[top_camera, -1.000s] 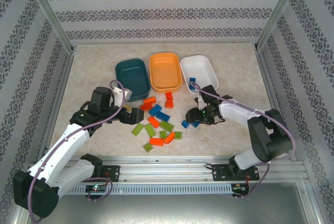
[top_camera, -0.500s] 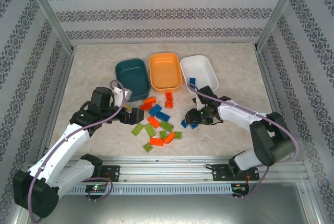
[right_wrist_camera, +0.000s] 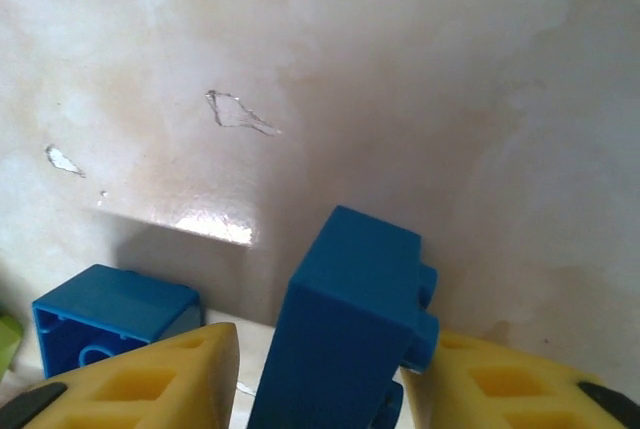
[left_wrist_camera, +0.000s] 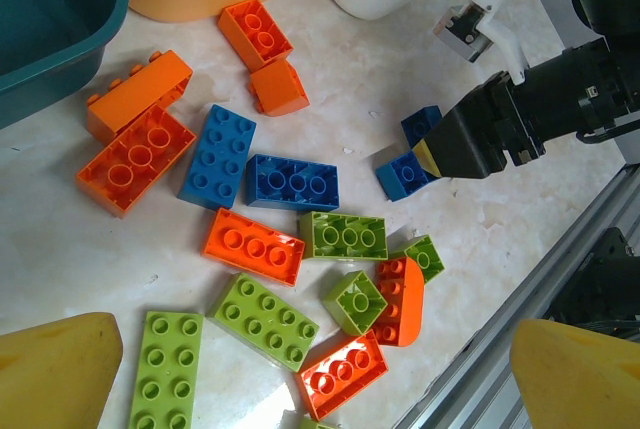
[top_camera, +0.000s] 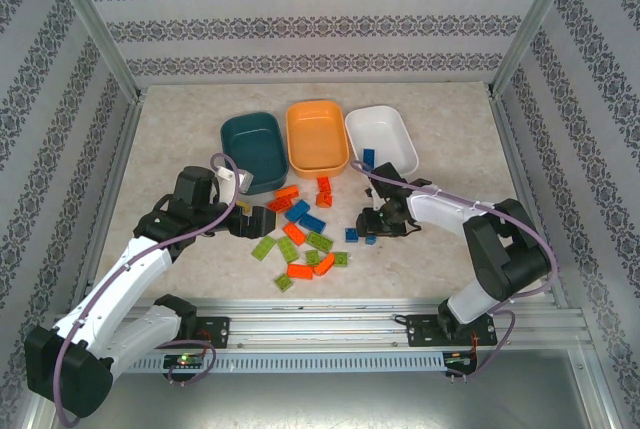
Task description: Sort the legos into containers by color
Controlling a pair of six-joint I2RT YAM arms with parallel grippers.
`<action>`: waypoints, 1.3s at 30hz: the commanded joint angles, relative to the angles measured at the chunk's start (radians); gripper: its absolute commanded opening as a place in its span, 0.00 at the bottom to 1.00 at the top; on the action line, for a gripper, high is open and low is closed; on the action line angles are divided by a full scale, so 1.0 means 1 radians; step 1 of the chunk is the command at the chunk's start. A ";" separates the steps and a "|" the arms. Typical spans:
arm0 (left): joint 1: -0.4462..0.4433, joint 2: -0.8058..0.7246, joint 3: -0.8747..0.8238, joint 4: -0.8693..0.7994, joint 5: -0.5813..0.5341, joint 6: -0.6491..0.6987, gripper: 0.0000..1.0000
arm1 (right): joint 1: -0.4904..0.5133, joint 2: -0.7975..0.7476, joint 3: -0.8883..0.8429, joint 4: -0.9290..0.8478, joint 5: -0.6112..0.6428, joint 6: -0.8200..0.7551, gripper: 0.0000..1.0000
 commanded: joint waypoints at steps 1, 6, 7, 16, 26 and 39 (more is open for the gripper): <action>-0.005 0.005 0.013 0.006 0.009 0.014 1.00 | 0.013 0.032 0.002 0.004 0.064 -0.005 0.41; -0.006 0.006 0.012 0.006 0.009 0.015 1.00 | 0.018 0.004 0.004 -0.003 0.086 0.010 0.23; -0.005 0.007 0.013 0.004 0.010 0.015 1.00 | 0.018 -0.009 0.008 -0.008 0.092 0.012 0.21; -0.005 0.010 0.012 0.008 0.016 0.013 1.00 | -0.001 -0.157 0.129 -0.137 0.137 -0.013 0.17; -0.005 0.003 0.015 0.005 0.025 0.019 1.00 | -0.156 -0.063 0.501 -0.213 0.148 -0.085 0.18; -0.010 0.068 0.020 0.036 0.212 0.010 1.00 | -0.208 0.385 0.909 -0.296 0.208 -0.139 0.18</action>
